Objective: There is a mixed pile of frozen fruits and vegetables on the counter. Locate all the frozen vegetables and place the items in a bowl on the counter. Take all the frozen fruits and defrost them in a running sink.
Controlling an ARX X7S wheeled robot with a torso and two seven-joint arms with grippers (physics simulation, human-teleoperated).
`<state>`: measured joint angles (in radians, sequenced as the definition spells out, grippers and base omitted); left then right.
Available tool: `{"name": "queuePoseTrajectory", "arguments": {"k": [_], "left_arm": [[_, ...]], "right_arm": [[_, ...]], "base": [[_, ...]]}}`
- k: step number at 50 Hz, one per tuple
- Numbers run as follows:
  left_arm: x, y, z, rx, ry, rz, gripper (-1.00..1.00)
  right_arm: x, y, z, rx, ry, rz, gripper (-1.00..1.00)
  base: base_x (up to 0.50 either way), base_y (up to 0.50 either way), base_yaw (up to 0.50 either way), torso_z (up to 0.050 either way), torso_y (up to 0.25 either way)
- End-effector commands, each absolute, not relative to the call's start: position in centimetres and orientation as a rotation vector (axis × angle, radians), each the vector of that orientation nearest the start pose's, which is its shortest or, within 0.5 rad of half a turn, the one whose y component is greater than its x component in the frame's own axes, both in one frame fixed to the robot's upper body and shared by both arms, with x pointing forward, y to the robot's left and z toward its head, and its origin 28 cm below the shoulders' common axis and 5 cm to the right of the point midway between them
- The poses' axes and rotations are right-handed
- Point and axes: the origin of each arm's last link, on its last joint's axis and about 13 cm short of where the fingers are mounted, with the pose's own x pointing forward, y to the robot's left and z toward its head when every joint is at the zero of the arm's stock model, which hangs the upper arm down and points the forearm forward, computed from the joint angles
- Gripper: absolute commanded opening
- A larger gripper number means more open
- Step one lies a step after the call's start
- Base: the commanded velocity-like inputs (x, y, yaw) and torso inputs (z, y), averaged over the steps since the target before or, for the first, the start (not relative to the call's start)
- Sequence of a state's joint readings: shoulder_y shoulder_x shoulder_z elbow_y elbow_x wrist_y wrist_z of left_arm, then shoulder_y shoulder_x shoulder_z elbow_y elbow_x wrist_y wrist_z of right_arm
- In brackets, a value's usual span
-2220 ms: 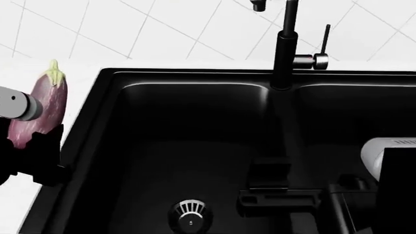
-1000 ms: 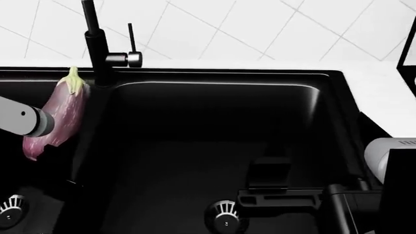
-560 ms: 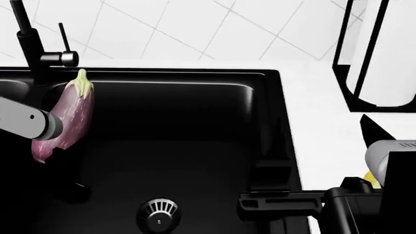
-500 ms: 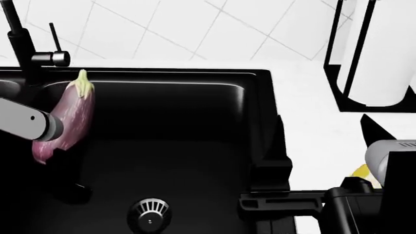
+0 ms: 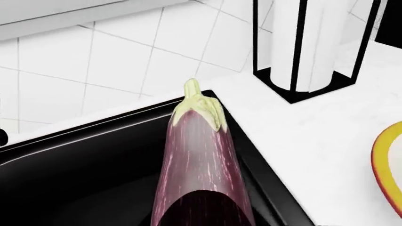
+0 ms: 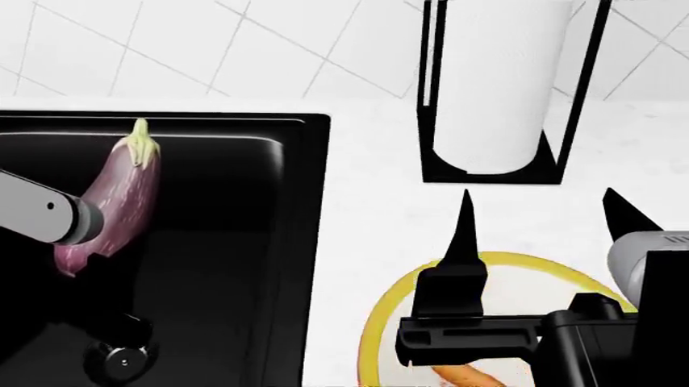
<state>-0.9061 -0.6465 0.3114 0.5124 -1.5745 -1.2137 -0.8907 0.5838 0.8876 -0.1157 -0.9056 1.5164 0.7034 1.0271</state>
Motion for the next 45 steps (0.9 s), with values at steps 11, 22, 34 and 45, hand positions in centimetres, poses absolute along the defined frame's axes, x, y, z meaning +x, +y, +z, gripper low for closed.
{"name": "queuePoseTrajectory", "arguments": {"k": [11,22,34,45], "left_arm": [[22.2,22.2,23.9,0.169,0.244,-0.281,-1.0],[22.0,21.7,23.9,0.165,0.237,-0.311,-1.0],[19.4,20.5,25.4,0.189,0.204,-0.439,-1.0],[18.0,19.1,25.7,0.217,0.211,-0.536,-1.0]], "right_arm": [[16.8,-12.6,24.3,0.023,-0.11,0.076,1.0],[17.1,-12.5,24.4,0.012,-0.129,0.062,1.0],[17.0,-12.3,24.1,-0.001,-0.111,0.068,1.0],[17.0,-12.6,24.2,0.0,-0.111,0.036,1.0]], "base": [[0.01,-0.5,0.0,0.0,0.0],[0.22,-0.5,0.0,0.0,0.001],[0.01,0.0,0.0,0.0,0.001],[0.0,0.0,0.0,0.0,0.0]]}}
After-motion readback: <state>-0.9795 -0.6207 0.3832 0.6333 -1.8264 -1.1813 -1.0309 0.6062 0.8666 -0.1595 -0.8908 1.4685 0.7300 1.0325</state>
